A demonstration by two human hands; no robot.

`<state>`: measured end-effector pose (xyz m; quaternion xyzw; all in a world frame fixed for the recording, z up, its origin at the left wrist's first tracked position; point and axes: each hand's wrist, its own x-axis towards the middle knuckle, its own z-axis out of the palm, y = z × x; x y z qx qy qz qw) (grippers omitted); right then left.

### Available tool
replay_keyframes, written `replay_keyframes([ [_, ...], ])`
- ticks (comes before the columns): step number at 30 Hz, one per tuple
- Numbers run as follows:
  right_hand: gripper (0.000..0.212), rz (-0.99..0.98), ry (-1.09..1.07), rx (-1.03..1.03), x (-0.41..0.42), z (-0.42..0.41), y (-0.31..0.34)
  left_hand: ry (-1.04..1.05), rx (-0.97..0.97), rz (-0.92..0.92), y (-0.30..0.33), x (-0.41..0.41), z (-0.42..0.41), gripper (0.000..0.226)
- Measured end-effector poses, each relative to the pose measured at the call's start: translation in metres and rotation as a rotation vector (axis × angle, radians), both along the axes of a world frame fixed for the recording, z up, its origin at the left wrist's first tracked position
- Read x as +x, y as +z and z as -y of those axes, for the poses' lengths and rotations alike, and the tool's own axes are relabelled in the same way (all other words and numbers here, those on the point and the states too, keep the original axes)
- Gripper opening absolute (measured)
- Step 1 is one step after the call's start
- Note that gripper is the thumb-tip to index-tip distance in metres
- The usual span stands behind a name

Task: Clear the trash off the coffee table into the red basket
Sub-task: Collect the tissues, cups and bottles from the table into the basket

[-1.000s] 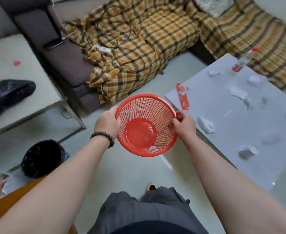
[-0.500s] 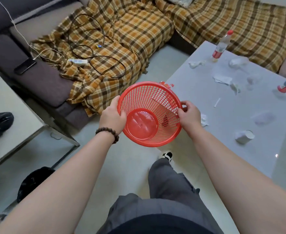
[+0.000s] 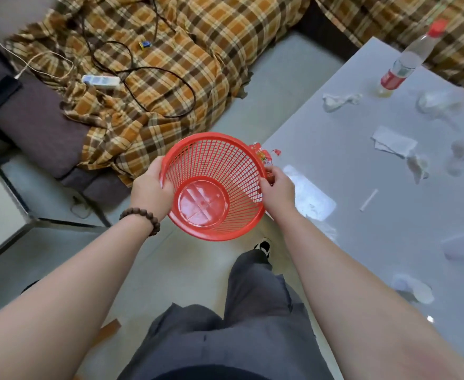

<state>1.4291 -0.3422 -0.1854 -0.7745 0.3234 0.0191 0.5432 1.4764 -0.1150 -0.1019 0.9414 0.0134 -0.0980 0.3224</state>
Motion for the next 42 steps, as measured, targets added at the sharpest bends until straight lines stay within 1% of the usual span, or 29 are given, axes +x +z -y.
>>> replay_keyframes([
  [7, 0.027, -0.079, 0.131, -0.034, 0.049, 0.032, -0.036, 0.144, 0.158, -0.052, -0.029, 0.04, 0.035, 0.039],
  [9, 0.032, -0.125, 0.152, -0.113, 0.057, 0.035, -0.052, 0.147, 0.199, -0.074, -0.035, 0.051, 0.036, 0.043],
  [11, 0.037, -0.164, 0.183, -0.23, 0.059, 0.042, -0.068, 0.134, 0.223, -0.083, -0.041, 0.06, 0.035, 0.041],
  [12, 0.043, -0.181, 0.238, -0.302, 0.06, 0.046, -0.077, 0.126, 0.235, -0.082, -0.044, 0.064, 0.034, 0.039],
  [14, 0.056, -0.244, 0.423, -0.448, 0.06, 0.055, -0.095, 0.12, 0.253, -0.079, -0.049, 0.071, 0.031, 0.036],
  [16, 0.064, -0.307, 0.564, -0.525, 0.065, 0.064, -0.112, 0.114, 0.257, -0.082, -0.055, 0.077, 0.029, 0.037],
  [21, 0.067, -0.355, 0.762, -0.581, 0.084, 0.073, -0.15, 0.101, 0.306, -0.079, -0.066, 0.09, 0.022, 0.038],
  [23, 0.066, -0.359, 0.789, -0.616, 0.084, 0.075, -0.161, 0.1, 0.312, -0.079, -0.068, 0.095, 0.02, 0.038],
  [25, 0.061, -0.321, 0.739, -0.645, 0.081, 0.076, -0.166, 0.1, 0.312, -0.081, -0.069, 0.101, 0.02, 0.039],
  [29, 0.037, -0.229, 0.622, -0.631, 0.078, 0.075, -0.165, 0.087, 0.299, -0.095, -0.069, 0.108, 0.021, 0.04],
  [31, 0.031, -0.195, 0.555, -0.58, 0.081, 0.074, -0.158, 0.078, 0.295, -0.108, -0.066, 0.111, 0.02, 0.041],
  [33, 0.029, -0.157, 0.46, -0.511, 0.082, 0.072, -0.147, 0.069, 0.287, -0.119, -0.062, 0.116, 0.017, 0.041],
  [37, 0.026, -0.084, 0.247, -0.386, 0.083, 0.068, -0.11, 0.048, 0.29, -0.122, -0.051, 0.124, 0.014, 0.043],
  [42, 0.02, 0.097, 0.028, -0.368, 0.077, 0.061, -0.043, -0.044, 0.282, -0.086, -0.034, 0.134, 0.032, 0.042],
])
